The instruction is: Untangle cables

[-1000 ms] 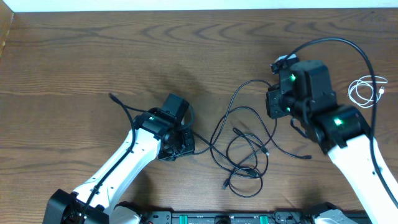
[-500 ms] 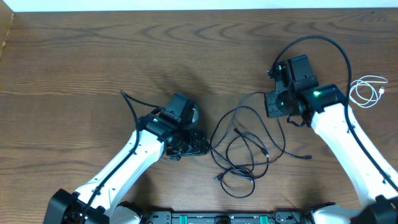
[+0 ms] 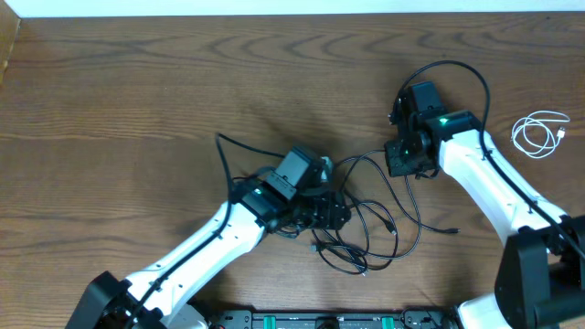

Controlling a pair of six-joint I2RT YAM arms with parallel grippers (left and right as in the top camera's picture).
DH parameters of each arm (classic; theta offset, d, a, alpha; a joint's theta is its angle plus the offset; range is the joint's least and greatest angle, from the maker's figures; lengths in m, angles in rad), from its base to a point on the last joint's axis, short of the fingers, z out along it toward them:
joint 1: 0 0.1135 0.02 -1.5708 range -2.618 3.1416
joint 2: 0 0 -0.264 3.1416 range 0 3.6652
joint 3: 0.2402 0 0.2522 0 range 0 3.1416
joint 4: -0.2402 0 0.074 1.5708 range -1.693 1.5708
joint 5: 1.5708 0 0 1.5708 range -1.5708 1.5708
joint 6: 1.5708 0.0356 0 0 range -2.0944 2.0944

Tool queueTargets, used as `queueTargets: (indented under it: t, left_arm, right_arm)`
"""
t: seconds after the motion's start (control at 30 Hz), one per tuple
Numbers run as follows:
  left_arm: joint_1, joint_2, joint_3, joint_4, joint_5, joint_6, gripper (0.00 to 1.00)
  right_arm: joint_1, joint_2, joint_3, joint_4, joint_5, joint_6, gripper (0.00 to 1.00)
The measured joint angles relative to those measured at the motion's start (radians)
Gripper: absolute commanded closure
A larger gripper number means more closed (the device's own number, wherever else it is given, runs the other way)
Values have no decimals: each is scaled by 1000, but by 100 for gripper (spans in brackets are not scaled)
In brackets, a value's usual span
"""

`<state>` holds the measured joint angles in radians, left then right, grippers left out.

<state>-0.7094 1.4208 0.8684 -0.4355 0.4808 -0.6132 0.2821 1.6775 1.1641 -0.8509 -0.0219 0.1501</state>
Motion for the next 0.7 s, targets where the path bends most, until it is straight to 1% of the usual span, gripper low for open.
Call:
queueTargets:
  t: [0.17, 0.37, 0.7]
  left_arm:
    - [-56, 28, 0, 81, -27, -65, 31]
    - [-94, 79, 0, 165, -40, -127, 31]
    - [-119, 148, 0, 245, -42, -179, 31]
  right_arm:
    - [0, 38, 0, 0, 0, 0, 99]
    - [0, 44, 0, 6, 0, 0, 99]
    - [0, 46, 0, 26, 0, 0, 99]
